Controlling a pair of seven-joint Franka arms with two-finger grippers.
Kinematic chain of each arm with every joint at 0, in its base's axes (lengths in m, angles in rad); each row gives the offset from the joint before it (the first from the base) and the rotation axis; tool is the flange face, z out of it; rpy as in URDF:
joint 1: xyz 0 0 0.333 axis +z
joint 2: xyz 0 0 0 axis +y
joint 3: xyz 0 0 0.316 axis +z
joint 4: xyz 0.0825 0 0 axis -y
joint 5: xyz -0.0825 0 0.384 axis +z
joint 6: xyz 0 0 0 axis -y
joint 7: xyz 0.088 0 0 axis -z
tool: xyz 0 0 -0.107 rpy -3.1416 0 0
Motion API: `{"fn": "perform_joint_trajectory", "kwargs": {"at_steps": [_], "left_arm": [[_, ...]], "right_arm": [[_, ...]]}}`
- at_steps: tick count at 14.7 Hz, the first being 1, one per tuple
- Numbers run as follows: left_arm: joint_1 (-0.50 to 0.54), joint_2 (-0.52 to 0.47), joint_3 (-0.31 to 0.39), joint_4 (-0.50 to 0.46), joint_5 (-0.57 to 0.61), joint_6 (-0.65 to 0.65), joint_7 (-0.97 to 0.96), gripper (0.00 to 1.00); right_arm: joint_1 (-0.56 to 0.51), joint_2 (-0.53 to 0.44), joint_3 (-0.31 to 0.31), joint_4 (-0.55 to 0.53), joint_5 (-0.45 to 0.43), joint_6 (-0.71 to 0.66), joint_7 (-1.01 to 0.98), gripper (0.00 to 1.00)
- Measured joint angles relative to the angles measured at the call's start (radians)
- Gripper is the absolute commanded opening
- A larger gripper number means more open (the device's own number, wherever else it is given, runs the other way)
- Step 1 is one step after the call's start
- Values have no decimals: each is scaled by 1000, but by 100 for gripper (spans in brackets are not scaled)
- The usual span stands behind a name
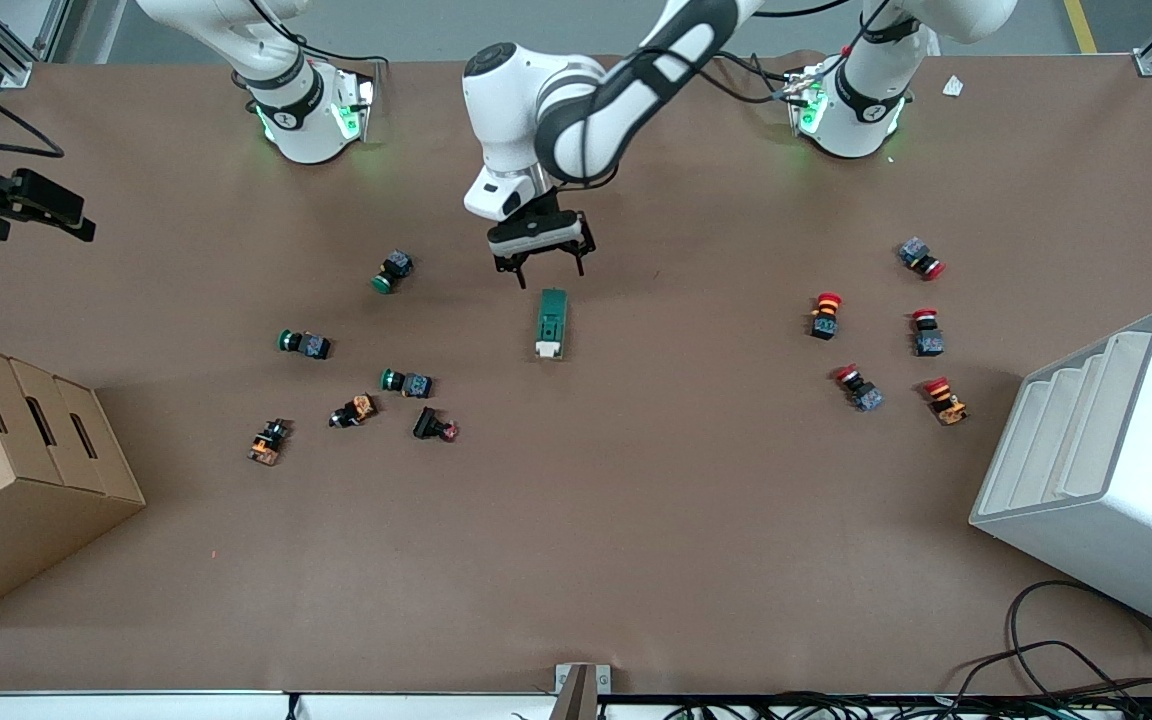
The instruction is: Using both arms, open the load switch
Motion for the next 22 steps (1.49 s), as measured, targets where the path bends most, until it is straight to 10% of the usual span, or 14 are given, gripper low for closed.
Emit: {"fn": "perform_joint_trajectory", "kwargs": {"at_steps": [11,22], "left_arm": [[-65,109,0,-175,689,56,-480,94],[-131,204,1,-184,912,-164,-690,99]], "right_arm": [[13,199,0,-2,2,102,61,100],[363,452,6,17,148,239,1012,100]]}}
